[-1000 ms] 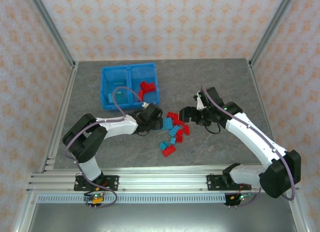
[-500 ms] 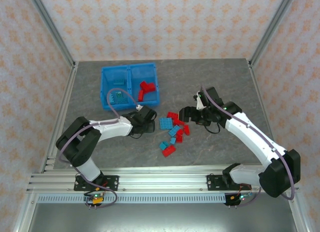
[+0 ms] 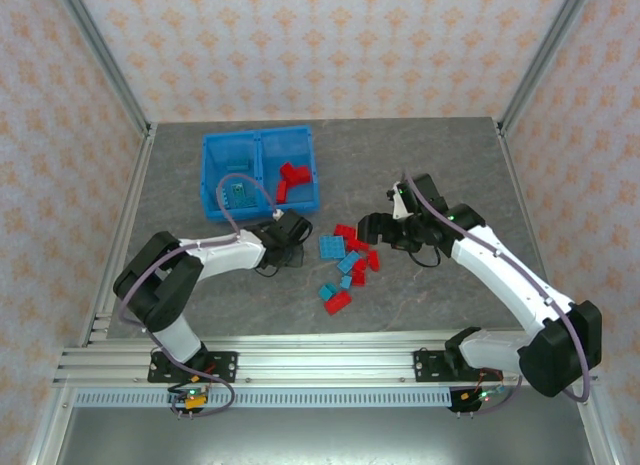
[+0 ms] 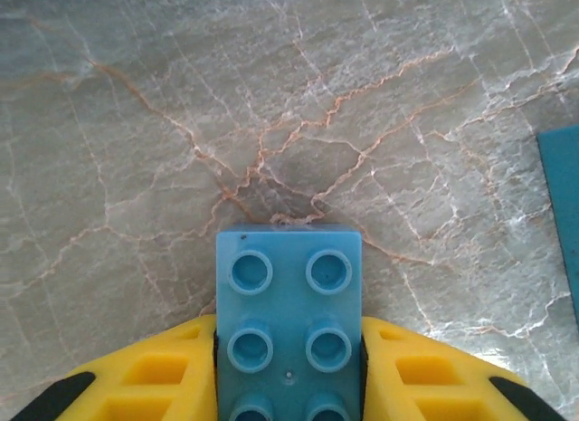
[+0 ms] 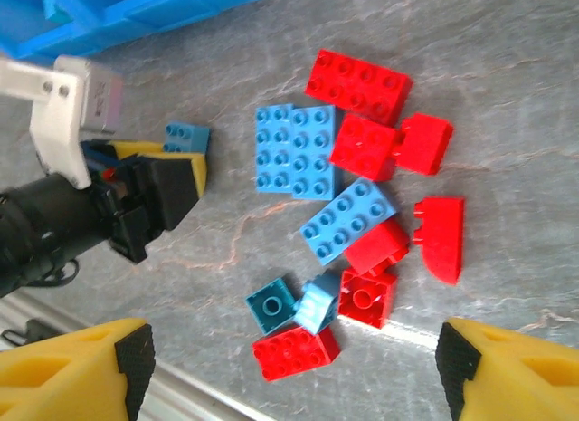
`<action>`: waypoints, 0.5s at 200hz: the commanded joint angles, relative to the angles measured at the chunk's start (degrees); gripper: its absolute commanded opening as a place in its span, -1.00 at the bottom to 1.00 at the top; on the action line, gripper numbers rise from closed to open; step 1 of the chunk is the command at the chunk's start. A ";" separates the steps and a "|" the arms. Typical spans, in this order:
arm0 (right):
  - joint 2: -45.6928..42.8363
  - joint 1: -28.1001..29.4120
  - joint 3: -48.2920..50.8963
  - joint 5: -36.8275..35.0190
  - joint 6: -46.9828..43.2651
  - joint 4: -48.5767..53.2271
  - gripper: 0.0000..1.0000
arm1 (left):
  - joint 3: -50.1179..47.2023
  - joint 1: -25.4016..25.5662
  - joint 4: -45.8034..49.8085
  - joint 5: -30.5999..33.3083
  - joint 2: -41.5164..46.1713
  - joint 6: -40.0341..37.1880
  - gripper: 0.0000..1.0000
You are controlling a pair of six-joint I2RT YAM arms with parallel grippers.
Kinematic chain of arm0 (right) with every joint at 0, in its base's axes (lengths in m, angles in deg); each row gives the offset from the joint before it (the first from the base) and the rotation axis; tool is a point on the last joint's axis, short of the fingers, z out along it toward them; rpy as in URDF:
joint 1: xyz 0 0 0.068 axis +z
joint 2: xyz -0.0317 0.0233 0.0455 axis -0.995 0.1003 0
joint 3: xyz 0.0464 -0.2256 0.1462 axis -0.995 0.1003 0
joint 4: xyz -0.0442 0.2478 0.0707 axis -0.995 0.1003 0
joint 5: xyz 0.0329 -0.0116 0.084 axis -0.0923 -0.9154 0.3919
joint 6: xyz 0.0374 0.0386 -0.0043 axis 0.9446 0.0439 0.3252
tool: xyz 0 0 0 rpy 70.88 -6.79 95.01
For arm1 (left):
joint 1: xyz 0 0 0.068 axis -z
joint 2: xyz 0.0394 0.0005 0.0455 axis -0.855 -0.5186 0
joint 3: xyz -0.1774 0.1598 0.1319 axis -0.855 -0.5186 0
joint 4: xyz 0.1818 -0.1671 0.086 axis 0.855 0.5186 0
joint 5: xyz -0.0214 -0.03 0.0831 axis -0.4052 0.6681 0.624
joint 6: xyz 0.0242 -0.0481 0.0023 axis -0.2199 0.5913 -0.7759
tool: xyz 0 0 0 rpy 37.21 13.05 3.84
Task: Sort the legos into containers by color
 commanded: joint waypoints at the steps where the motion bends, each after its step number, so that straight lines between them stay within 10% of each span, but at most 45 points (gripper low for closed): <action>1: -1.23 0.29 0.01 8.95 -1.26 -3.06 0.64 | 3.77 -1.71 3.79 4.16 7.11 -3.42 -0.43; 44: -2.56 1.09 0.38 8.97 -1.40 -5.86 0.64 | 11.88 -11.26 3.44 8.15 12.82 -10.43 -0.44; 100: -3.52 1.02 0.73 7.09 -1.74 -4.82 0.64 | 27.70 -24.33 0.93 11.71 -1.09 -14.22 -0.42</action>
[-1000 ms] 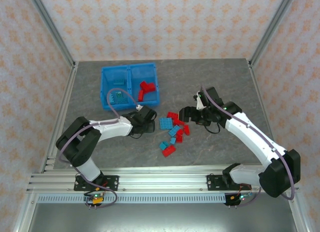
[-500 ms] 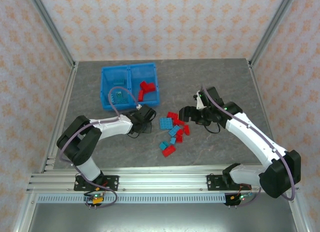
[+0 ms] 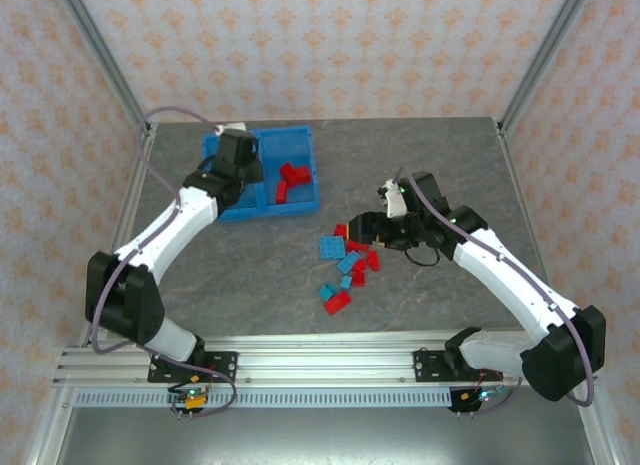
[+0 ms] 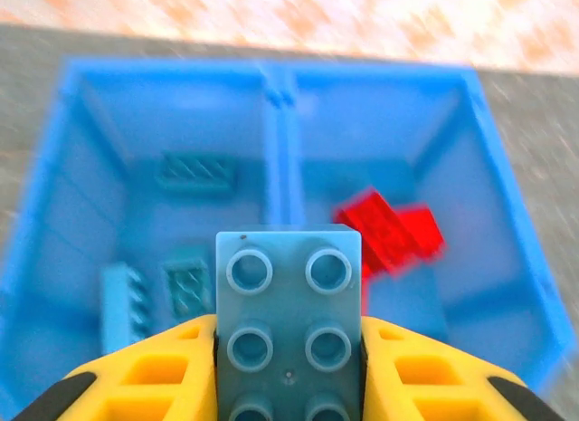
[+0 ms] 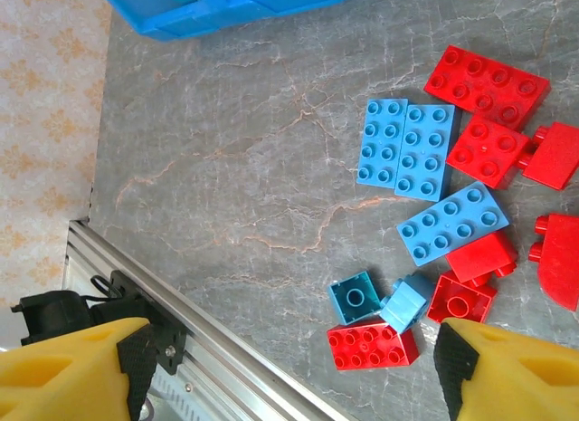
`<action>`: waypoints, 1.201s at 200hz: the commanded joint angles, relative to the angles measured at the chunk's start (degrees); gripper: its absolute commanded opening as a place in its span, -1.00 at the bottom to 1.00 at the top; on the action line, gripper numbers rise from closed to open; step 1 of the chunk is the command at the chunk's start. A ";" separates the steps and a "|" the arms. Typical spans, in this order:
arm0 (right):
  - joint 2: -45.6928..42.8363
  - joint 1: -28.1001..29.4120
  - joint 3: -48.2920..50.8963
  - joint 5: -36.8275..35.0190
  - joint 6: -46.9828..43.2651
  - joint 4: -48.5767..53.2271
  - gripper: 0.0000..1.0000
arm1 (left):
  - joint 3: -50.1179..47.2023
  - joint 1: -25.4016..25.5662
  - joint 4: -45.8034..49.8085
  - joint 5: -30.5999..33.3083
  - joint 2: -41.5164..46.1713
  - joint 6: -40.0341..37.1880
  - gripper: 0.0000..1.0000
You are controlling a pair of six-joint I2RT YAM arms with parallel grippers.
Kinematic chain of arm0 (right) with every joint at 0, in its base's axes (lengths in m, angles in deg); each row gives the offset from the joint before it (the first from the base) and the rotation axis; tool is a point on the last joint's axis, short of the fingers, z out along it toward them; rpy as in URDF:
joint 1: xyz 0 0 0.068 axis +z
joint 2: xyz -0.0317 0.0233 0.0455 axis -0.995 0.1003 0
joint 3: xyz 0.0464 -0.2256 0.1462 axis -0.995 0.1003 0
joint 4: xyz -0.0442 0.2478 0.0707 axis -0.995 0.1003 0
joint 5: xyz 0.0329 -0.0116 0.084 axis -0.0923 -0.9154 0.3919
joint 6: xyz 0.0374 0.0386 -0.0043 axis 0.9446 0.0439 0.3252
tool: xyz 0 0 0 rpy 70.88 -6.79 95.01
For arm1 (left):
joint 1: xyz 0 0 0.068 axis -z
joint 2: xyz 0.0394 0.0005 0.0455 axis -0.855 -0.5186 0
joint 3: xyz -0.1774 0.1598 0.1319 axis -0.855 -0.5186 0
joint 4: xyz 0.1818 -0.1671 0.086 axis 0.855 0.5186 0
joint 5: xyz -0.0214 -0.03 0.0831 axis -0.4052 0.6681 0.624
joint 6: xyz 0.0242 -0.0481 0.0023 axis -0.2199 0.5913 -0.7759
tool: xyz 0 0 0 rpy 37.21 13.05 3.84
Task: Sort the legos into containers by color
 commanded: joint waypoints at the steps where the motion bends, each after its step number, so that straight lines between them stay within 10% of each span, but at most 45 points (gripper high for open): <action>1: -2.32 0.21 0.73 -1.01 -0.99 -0.52 0.64 | 5.21 -3.38 0.06 4.09 -7.35 -3.10 -0.42; 111: -7.20 0.21 2.21 -3.76 -0.79 1.62 0.64 | 14.52 -9.71 1.45 -3.65 -24.14 2.54 0.01; 178: 0.88 0.27 -0.39 -18.10 -0.07 -0.67 0.64 | 5.50 -6.83 0.57 -11.18 -2.35 3.20 0.29; 240: 14.76 -0.24 -3.11 -18.66 2.57 -5.09 0.32 | -2.63 10.47 9.76 -26.17 22.32 -25.84 0.82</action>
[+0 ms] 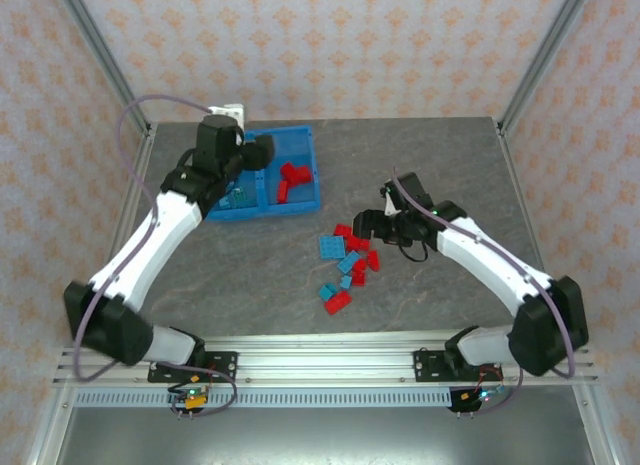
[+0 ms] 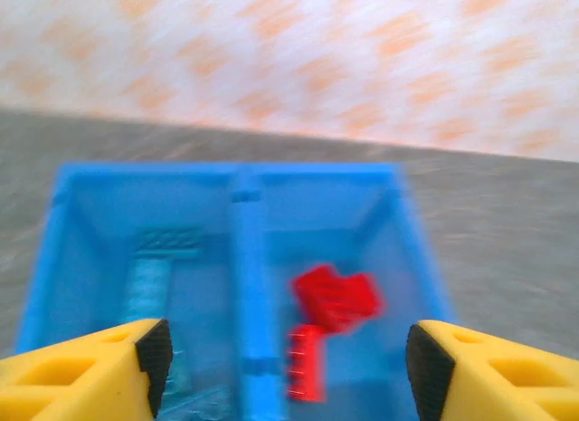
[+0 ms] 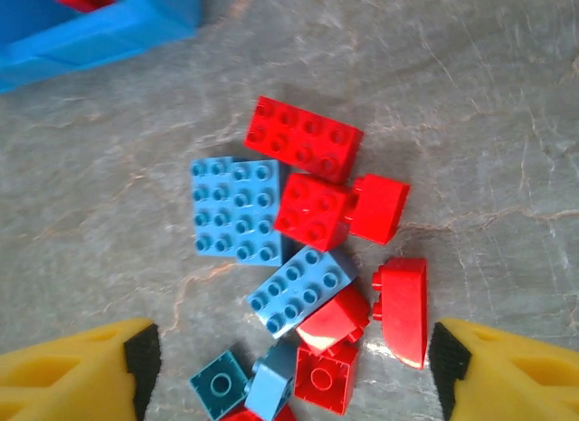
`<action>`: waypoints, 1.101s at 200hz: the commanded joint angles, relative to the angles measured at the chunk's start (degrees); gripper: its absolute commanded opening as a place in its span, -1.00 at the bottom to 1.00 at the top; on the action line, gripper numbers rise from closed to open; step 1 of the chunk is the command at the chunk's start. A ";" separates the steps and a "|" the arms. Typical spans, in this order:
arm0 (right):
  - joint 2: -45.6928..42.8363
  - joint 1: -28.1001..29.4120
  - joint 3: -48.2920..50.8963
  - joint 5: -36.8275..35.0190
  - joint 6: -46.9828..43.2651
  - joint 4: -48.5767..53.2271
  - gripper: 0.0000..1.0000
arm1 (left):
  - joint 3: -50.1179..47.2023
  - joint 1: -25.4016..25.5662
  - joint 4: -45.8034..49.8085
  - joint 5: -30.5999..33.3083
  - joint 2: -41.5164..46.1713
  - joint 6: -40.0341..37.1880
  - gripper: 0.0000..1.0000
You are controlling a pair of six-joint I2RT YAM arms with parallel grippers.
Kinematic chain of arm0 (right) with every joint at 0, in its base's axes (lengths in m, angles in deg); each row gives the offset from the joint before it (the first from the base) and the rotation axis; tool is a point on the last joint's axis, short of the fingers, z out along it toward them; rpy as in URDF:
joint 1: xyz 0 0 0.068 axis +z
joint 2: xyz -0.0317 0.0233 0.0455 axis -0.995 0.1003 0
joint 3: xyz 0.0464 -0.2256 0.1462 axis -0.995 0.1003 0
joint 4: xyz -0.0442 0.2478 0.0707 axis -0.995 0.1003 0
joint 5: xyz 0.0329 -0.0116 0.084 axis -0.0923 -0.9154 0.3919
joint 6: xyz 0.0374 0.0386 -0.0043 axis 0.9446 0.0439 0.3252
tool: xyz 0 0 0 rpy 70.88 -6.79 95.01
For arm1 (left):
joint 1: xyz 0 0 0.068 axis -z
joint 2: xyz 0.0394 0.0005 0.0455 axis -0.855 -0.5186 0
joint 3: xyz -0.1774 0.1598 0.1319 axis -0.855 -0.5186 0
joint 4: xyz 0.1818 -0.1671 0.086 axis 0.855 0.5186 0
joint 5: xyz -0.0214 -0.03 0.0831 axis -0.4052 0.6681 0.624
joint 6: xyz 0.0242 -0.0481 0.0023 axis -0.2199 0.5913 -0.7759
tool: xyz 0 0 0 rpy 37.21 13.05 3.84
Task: Sort the legos into containers by color
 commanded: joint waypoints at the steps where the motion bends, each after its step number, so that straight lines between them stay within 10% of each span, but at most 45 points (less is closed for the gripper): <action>1: 2.47 -0.08 -3.09 -1.74 1.26 -2.16 0.31 | -4.41 2.90 7.98 -11.52 6.54 -17.04 0.84; 25: 5.79 0.51 -2.88 0.25 3.66 -4.20 0.15 | -9.96 5.22 18.65 -26.82 13.52 -39.07 0.99; 57: 12.59 2.12 -4.75 -3.44 4.69 -0.75 0.10 | -21.05 8.45 20.66 -29.06 19.81 -58.08 0.99; 220: 24.63 7.81 -14.27 -12.26 6.45 6.97 -0.02 | -29.49 9.00 18.92 -33.74 19.02 -67.57 0.99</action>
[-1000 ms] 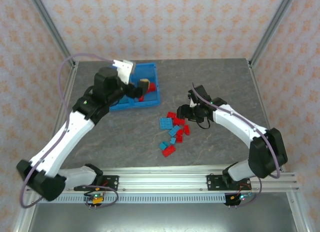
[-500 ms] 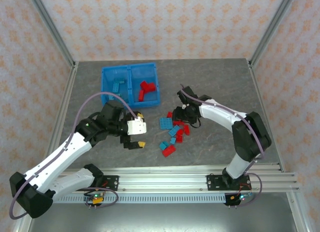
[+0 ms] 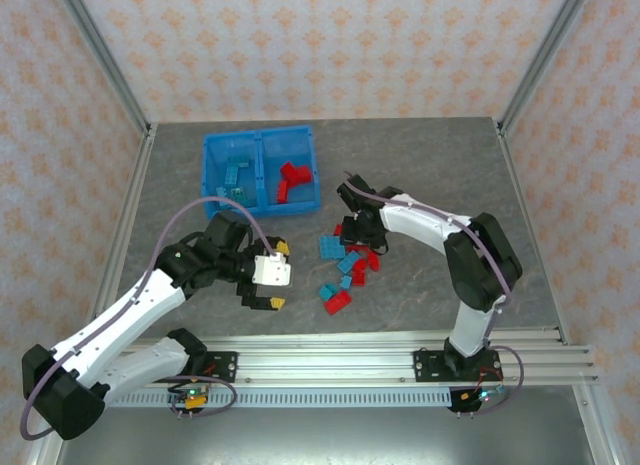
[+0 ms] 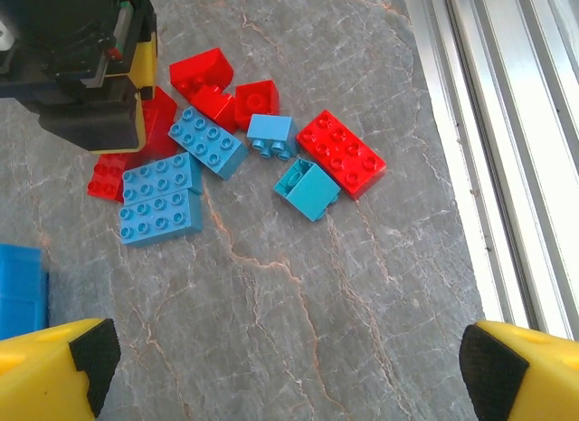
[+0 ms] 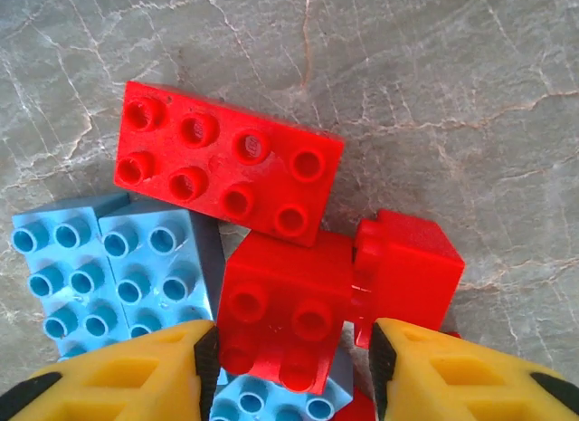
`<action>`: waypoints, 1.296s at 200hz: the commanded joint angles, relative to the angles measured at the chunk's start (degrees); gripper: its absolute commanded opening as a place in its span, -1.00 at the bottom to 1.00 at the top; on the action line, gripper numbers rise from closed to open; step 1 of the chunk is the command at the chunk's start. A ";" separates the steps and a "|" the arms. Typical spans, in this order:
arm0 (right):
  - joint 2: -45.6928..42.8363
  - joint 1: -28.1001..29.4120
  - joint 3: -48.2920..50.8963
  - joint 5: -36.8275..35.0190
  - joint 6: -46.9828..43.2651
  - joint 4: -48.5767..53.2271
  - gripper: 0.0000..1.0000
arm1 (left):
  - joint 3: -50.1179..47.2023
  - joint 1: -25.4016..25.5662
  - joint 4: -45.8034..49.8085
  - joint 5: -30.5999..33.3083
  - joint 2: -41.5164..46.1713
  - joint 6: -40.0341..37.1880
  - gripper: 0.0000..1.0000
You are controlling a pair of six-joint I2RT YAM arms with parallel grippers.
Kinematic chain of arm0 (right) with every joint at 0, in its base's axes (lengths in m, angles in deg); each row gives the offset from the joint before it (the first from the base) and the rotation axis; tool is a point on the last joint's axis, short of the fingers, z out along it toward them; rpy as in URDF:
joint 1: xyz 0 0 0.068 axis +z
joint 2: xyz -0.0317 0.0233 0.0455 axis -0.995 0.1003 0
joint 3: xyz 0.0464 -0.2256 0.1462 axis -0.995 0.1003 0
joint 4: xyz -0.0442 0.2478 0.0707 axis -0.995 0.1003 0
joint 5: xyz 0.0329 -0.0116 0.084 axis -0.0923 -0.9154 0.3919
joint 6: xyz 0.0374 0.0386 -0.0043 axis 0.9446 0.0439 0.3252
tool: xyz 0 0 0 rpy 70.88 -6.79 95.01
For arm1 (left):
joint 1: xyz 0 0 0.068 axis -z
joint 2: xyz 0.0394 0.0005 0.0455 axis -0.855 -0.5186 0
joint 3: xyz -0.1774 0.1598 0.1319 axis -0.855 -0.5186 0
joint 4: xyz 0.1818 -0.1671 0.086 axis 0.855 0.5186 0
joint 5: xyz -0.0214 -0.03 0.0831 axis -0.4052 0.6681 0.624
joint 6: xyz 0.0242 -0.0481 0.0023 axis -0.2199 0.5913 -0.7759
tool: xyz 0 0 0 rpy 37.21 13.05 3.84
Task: Sort the legos into containers by color
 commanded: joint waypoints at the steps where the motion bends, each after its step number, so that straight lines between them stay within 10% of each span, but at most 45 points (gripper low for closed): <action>1: 2.28 0.70 -2.26 -2.32 0.73 1.97 -0.02 | -0.69 0.30 -0.87 -1.53 0.90 -1.53 0.99; 90: 10.30 2.33 -7.78 -9.23 -1.28 6.86 -0.08 | -1.46 0.33 -1.15 -1.48 1.94 -1.83 0.99; 184: -7.77 2.40 -7.94 -0.37 -2.54 -4.99 -0.32 | -4.64 0.33 -7.42 -1.29 6.23 -2.25 0.99; 259: 7.67 4.91 -23.89 1.24 -4.38 -22.22 -0.33 | -8.17 0.09 -23.08 31.94 14.52 12.42 0.99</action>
